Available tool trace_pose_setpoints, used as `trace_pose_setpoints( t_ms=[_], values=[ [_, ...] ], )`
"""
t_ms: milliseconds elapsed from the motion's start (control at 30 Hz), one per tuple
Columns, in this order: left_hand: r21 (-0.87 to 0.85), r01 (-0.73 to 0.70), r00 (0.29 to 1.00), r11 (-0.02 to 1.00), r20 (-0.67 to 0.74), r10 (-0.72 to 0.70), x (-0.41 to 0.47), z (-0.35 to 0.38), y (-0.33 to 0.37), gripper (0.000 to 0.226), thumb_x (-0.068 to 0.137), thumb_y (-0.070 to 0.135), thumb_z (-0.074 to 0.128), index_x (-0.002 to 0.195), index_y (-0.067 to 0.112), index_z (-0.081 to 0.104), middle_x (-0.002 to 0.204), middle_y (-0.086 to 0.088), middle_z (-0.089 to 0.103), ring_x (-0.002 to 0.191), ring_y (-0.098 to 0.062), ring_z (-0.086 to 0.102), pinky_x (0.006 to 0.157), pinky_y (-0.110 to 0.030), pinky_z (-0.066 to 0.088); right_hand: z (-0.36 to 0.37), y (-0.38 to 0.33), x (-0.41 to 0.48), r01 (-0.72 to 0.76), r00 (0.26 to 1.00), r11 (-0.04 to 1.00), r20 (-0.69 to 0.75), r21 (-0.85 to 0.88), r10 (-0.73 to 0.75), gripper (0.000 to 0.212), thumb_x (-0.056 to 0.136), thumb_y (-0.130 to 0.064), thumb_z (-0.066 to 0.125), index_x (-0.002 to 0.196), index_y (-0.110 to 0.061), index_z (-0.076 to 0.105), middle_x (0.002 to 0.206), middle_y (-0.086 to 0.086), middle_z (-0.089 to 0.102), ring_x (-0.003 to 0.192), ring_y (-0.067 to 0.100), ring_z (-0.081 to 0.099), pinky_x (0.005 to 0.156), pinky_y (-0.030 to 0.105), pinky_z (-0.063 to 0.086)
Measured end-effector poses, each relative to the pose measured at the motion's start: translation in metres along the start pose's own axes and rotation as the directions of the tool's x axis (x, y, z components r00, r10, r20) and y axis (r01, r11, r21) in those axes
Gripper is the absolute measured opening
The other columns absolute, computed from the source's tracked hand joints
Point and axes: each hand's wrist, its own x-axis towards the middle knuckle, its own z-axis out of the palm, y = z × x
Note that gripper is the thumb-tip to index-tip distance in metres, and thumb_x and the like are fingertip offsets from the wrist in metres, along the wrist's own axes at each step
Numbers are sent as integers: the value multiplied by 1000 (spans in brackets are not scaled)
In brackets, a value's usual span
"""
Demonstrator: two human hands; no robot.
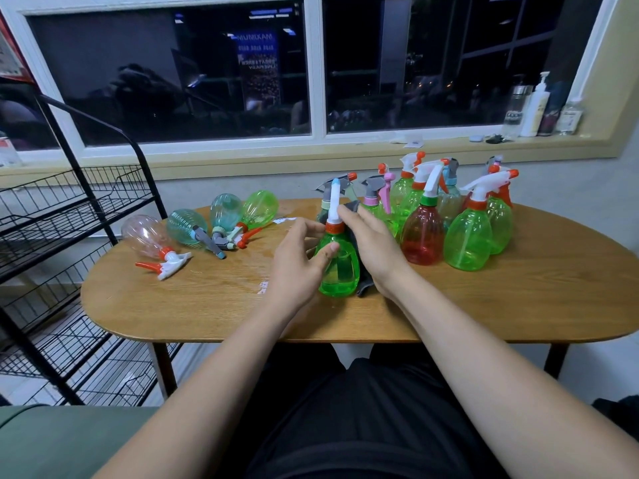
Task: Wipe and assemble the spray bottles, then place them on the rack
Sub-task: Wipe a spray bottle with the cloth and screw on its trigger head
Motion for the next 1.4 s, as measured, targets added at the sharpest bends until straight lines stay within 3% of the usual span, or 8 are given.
trace_pose_setpoints(
  t_ms=[200,367,567,867,1033,1233,1333,1400],
  values=[
    [11,-2,1000,1000,-16,3,-1,-1,4,25,95,36,78,112,30,62,117,16,73,111,-3,70,94,-43,60,-6,-7,11,-81,991,996,102,-37,84,50,98,-67,57,116,-26,79,120,2,78,123,24,69,115,58,46],
    [2,15,1000,1000,23,-15,1,-2,6,27,95,34,80,111,30,60,123,16,70,119,-6,68,98,-41,60,3,-2,23,-118,985,992,132,54,110,72,84,-80,66,108,-12,71,108,9,68,107,27,63,118,65,37],
    [-7,22,1000,1000,22,-22,2,-2,3,24,96,33,78,111,28,60,121,18,69,119,-8,68,97,-42,60,6,4,25,-134,988,985,89,110,125,66,97,-67,57,121,-6,70,115,14,72,110,26,66,116,61,42],
    [8,43,999,999,12,-43,5,5,2,25,100,30,67,124,28,60,126,15,70,120,-8,67,102,-43,57,-1,14,24,-207,977,972,68,108,200,64,111,-62,35,140,-14,67,128,7,76,117,17,73,86,28,62],
    [53,0,999,999,-54,2,-1,11,2,26,99,32,71,124,26,64,119,17,70,112,0,64,99,-35,56,-4,30,12,-242,966,970,84,-35,244,88,88,-92,46,148,-30,62,148,-5,65,138,15,59,118,47,46],
    [91,-43,992,995,-117,54,-13,14,1,46,87,60,76,121,29,67,114,12,59,109,-3,61,91,-31,55,-18,35,-3,-270,951,946,103,-181,291,57,104,-73,35,149,-42,51,141,-23,58,119,-8,58,96,11,47],
    [56,-32,987,998,-155,41,-18,13,1,45,86,52,82,124,34,69,112,9,57,109,-1,63,92,-33,57,-14,31,1,-298,935,926,126,-233,333,92,78,-102,40,148,-46,59,151,-13,59,137,6,56,118,37,44],
    [47,-36,983,998,-179,44,-20,13,0,43,87,47,84,125,32,70,112,10,60,109,0,64,92,-31,58,-10,26,4,-248,948,933,136,-261,290,90,72,-107,39,139,-53,63,144,-13,65,136,10,58,121,46,40]
  ],
)
